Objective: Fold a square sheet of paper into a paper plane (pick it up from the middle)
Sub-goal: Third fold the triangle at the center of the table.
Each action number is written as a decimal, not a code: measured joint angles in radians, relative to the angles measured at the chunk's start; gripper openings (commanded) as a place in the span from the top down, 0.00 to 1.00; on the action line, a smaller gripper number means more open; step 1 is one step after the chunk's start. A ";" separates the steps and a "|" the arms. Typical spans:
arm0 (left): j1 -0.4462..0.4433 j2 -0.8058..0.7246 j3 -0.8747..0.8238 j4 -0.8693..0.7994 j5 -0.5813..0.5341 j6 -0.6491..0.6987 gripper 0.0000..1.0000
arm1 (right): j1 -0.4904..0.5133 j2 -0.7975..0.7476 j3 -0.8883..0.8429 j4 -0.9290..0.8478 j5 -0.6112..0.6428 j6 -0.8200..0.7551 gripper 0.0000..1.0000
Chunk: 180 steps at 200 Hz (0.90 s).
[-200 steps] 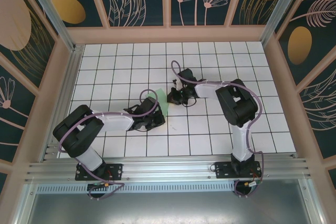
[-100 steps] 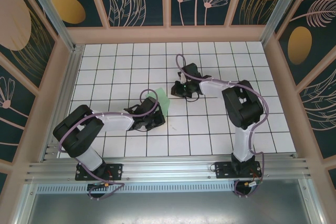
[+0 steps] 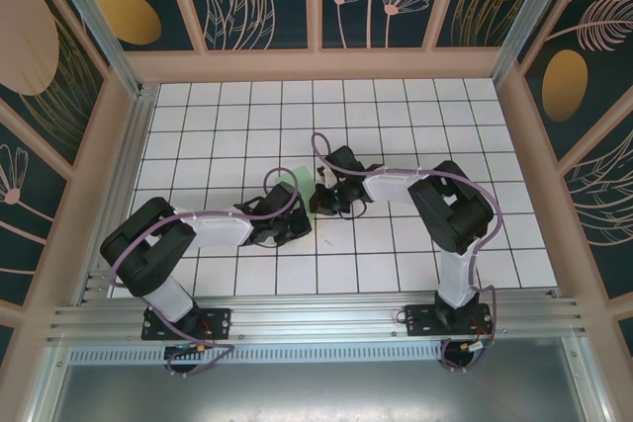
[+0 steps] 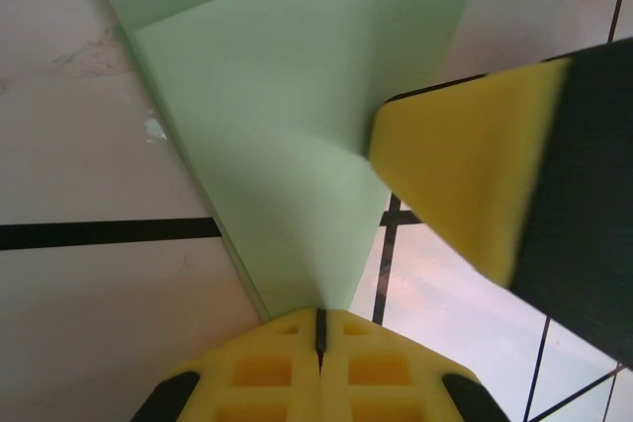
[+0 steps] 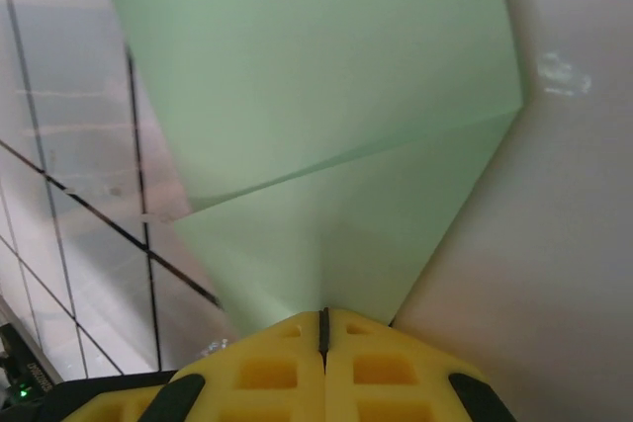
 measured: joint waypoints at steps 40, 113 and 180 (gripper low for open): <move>0.000 0.000 0.000 0.000 0.000 0.007 1.00 | -0.023 0.031 0.044 -0.020 -0.018 0.003 0.97; 0.000 0.000 -0.001 0.001 0.000 0.011 1.00 | -0.126 0.112 0.167 -0.039 -0.013 0.001 0.96; 0.000 -0.054 0.029 -0.151 -0.024 0.054 0.73 | -0.186 0.033 0.194 -0.052 0.080 -0.006 0.59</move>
